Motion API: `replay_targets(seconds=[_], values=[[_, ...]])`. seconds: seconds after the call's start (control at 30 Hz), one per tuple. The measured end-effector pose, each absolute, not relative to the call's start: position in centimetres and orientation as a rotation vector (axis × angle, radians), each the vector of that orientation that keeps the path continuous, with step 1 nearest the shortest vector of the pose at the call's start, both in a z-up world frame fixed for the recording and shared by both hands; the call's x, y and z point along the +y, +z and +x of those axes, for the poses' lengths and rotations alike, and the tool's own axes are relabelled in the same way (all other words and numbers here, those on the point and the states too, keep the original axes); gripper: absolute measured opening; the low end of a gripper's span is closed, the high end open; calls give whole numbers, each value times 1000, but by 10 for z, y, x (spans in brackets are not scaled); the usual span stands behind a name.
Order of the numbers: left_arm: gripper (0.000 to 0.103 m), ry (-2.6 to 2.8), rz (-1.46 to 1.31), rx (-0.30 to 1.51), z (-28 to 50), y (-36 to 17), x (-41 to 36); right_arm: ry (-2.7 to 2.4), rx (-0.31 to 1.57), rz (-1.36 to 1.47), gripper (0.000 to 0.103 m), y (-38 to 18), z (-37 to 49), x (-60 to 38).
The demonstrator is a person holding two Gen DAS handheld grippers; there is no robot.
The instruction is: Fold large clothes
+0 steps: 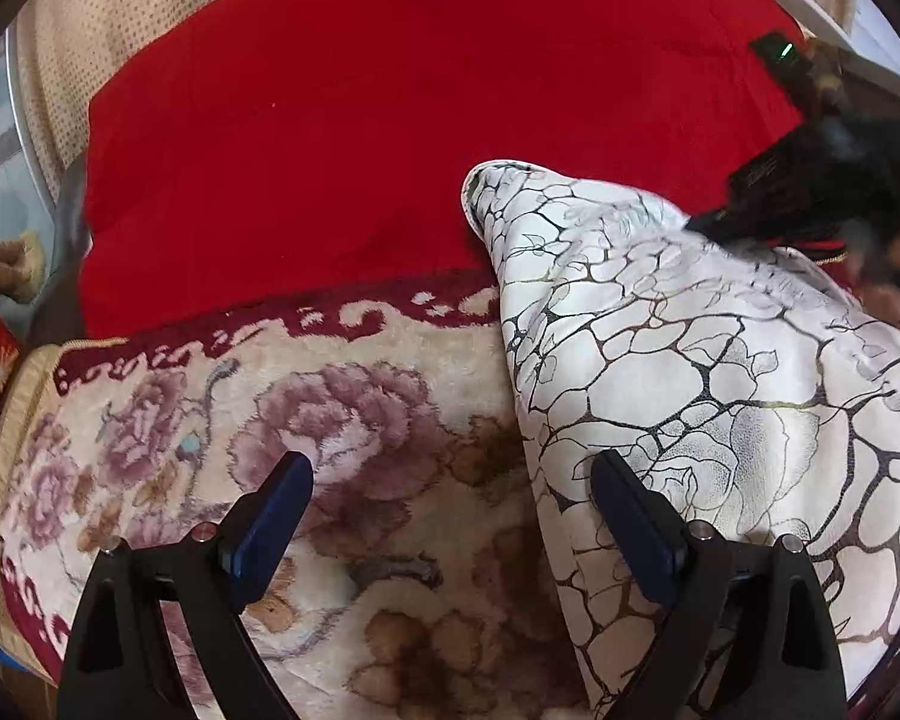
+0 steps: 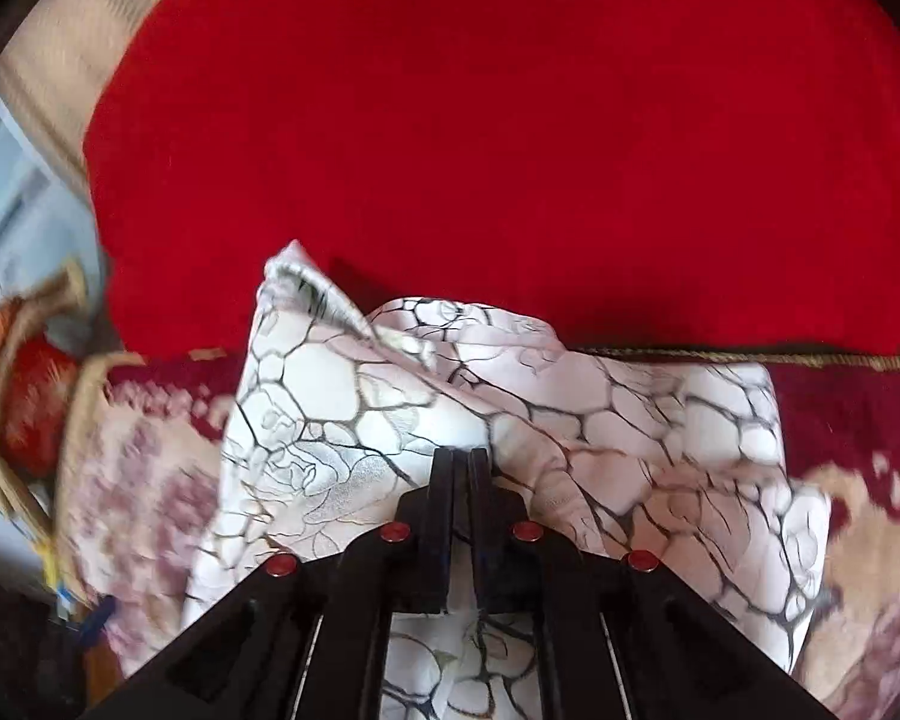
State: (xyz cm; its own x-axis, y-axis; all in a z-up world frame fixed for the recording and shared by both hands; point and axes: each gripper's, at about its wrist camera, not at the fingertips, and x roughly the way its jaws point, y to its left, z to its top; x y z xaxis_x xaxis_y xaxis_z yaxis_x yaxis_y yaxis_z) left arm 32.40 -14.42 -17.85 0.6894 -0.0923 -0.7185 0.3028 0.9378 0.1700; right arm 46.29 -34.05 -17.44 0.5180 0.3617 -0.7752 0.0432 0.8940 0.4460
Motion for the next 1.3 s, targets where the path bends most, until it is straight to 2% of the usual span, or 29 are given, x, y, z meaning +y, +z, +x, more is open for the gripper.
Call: replay_targets(seconds=[0.17,0.37,0.5,0.57,0.63,0.87,1.2,1.23,1.27,1.3], values=[[94,-213,279,792,323,-179,-142,219,955,455,10,-135,414,-349],[94,-205,255,805,322,-180,-140,353,910,403,10,-96,313,-327],[94,-209,249,806,319,-180,-140,292,970,320,8,-120,261,-322],[94,-212,264,787,315,-179,-144,216,1003,287,8,-156,249,-322],[94,-191,301,753,309,-179,-149,221,929,347,8,-177,239,-332],[94,-187,274,738,310,-189,-148,185,879,318,7,-181,237,-328],[94,-176,289,743,306,-177,-142,223,766,445,10,-156,205,-345],[94,-170,296,733,305,-175,-143,237,748,466,11,-153,201,-348],[94,-167,302,724,304,-173,-143,253,717,496,19,-148,196,-354],[94,-165,310,715,303,-172,-143,264,682,525,40,-144,193,-359]])
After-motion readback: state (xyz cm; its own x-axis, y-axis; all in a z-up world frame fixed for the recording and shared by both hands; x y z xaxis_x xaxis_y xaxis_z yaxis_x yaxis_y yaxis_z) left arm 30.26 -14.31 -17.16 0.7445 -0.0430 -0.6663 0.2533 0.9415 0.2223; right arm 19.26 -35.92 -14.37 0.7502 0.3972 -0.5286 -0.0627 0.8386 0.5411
